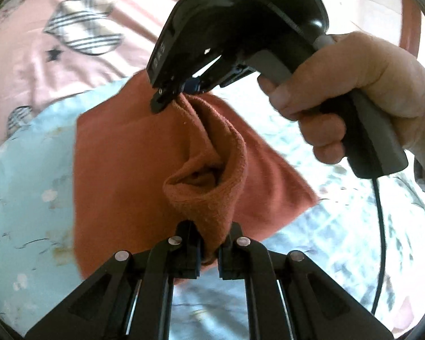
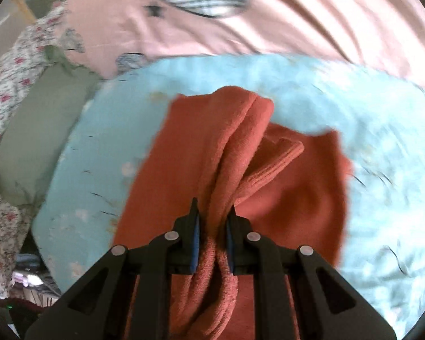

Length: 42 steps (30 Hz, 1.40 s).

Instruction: Fold small clothes

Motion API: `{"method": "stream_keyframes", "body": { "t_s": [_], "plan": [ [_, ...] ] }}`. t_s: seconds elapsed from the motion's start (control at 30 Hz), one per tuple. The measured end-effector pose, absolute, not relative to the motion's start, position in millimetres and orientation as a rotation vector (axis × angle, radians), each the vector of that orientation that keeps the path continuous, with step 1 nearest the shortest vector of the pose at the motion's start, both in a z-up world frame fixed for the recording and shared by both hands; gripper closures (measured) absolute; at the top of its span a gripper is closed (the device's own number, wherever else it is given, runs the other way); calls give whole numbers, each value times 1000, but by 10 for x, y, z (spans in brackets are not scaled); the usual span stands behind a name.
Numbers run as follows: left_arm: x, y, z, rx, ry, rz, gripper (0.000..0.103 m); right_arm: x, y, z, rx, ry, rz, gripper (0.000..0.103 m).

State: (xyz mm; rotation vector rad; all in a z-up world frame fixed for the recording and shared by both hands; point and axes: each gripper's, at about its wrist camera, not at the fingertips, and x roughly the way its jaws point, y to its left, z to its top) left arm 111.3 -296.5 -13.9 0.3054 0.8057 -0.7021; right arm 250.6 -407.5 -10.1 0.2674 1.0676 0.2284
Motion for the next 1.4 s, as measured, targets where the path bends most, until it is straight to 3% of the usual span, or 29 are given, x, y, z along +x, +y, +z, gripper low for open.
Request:
{"method": "stream_keyframes", "body": {
  "t_s": [0.3, 0.43, 0.53, 0.67, 0.93, 0.97, 1.0, 1.13, 1.2, 1.4],
  "plan": [
    [1075, -3339, -396, 392, 842, -707, 95, 2471, -4331, -429, 222, 1075, 143, 87],
    [1105, -3020, -386, 388, 857, -694, 86, 2452, -4370, -548, 253, 1060, 141, 87],
    [1113, -2608, -327, 380, 862, -650, 86, 2427, -4405, -533, 300, 1050, 147, 86],
    [1280, -1996, -288, 332, 900, -559, 86, 2326, -4505, -529, 381, 1047, 147, 74],
    [1745, -1436, -438, 182, 992, -441, 87, 2019, -4484, -543, 475, 1023, 179, 63],
    [1783, -1443, -451, 171, 995, -440, 87, 2014, -4454, -550, 454, 1032, 179, 65],
    [1848, -1445, -475, 161, 1000, -444, 87, 2013, -4418, -528, 408, 1034, 163, 90],
    [1963, -1528, -491, 115, 1022, -459, 84, 1910, -4367, -83, 325, 908, 160, 89],
    [1990, -1588, -506, 108, 1031, -461, 76, 1868, -4366, 90, 263, 853, 125, 90],
    [1987, -1729, -609, 91, 1075, -485, 75, 2042, -4578, -567, 338, 1018, 73, 89]
  ]
}}
